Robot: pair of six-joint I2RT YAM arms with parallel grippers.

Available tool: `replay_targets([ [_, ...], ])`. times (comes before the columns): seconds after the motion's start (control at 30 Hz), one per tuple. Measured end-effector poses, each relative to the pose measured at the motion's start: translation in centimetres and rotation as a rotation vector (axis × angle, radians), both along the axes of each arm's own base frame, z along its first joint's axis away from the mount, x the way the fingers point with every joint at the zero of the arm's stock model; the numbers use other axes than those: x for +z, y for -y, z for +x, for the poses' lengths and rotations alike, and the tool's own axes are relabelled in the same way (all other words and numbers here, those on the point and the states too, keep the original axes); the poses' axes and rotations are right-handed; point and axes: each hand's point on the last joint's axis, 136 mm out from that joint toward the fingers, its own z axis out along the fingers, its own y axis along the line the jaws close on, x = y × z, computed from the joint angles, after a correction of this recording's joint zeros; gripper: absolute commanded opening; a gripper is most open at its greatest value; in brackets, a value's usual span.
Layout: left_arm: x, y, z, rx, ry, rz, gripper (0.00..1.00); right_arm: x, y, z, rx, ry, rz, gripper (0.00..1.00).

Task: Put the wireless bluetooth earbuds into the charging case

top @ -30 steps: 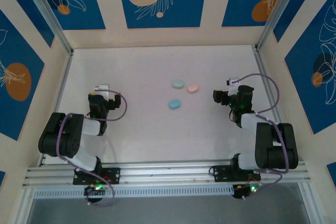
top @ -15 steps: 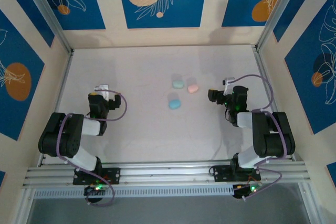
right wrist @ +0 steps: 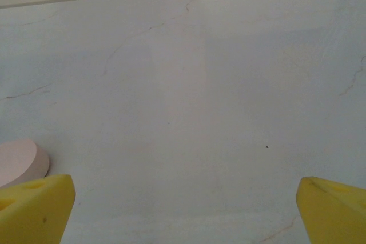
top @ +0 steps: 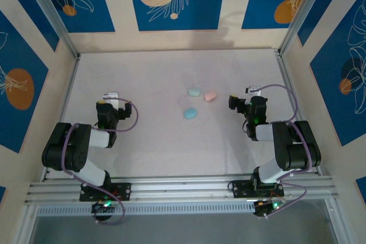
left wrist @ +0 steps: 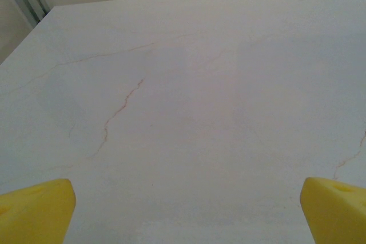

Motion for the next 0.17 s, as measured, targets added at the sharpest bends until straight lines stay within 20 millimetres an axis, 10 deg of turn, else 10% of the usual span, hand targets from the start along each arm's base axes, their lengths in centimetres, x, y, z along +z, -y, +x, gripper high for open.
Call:
replay_targets([
  [0.17, -0.01, 0.00, 0.00, 0.000, 0.000, 0.000, 1.00, 0.07, 0.18, 0.03, -0.010, 0.003, -0.004, 0.99],
])
